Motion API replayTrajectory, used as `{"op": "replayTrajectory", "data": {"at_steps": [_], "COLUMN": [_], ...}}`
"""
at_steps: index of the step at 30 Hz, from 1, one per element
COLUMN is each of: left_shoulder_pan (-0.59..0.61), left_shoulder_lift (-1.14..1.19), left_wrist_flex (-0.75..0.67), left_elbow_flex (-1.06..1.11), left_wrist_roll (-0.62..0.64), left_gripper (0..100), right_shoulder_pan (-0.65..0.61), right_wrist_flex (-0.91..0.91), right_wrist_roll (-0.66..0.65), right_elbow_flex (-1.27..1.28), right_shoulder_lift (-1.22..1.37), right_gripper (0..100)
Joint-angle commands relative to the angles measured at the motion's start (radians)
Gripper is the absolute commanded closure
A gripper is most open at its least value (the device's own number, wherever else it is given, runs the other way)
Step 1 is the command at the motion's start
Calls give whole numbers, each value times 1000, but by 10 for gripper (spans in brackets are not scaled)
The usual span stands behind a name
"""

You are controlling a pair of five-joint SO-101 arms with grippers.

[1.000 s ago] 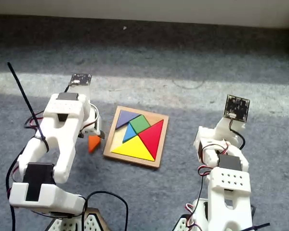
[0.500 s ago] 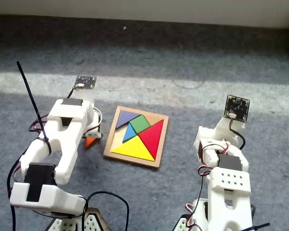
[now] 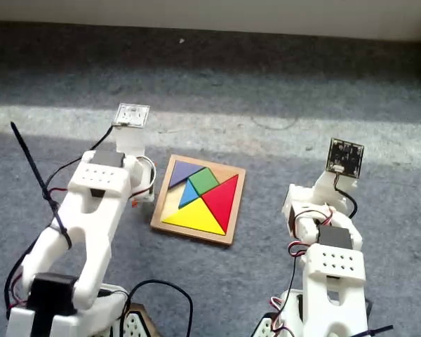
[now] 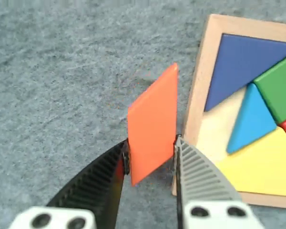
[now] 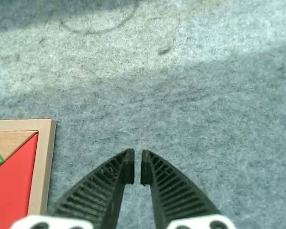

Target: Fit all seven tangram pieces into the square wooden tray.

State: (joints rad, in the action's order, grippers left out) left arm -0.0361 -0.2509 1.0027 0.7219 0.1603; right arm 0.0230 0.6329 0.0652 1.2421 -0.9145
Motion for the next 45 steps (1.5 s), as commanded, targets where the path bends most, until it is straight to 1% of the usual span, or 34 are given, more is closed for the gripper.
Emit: {"op": "replayTrajectory", "data": {"at_steps": [1, 6, 12, 18, 22, 26, 31, 42, 45], "left_shoulder_pan": [-85, -160, -211, -214, -208, -209, -208, -206, -206], "left_shoulder_lift": [-133, -131, -12, 150, 208, 213, 213, 209, 159], "left_wrist_flex": [11, 6, -2, 3, 3, 3, 3, 98, 101], "left_elbow_flex": [50, 91, 53, -68, -119, -130, -128, -168, -156], "left_wrist_roll": [3, 3, 2, 2, 2, 2, 2, 2, 2], "left_gripper": [889, 889, 886, 885, 883, 876, 793, 797, 797], "right_shoulder_pan": [-8, -8, -8, -5, -5, -5, -7, -7, -5], "right_wrist_flex": [-27, -27, -27, -27, -27, -27, -27, -27, -27], "right_wrist_roll": [-11, -11, -11, -11, -11, -11, -11, -11, -11], "right_elbow_flex": [-10, -10, -10, -12, -13, -13, -13, -13, -12], "right_shoulder_lift": [-22, -22, -22, -24, -24, -24, -24, -24, -24], "right_gripper": [959, 959, 959, 959, 959, 959, 959, 959, 959]}}
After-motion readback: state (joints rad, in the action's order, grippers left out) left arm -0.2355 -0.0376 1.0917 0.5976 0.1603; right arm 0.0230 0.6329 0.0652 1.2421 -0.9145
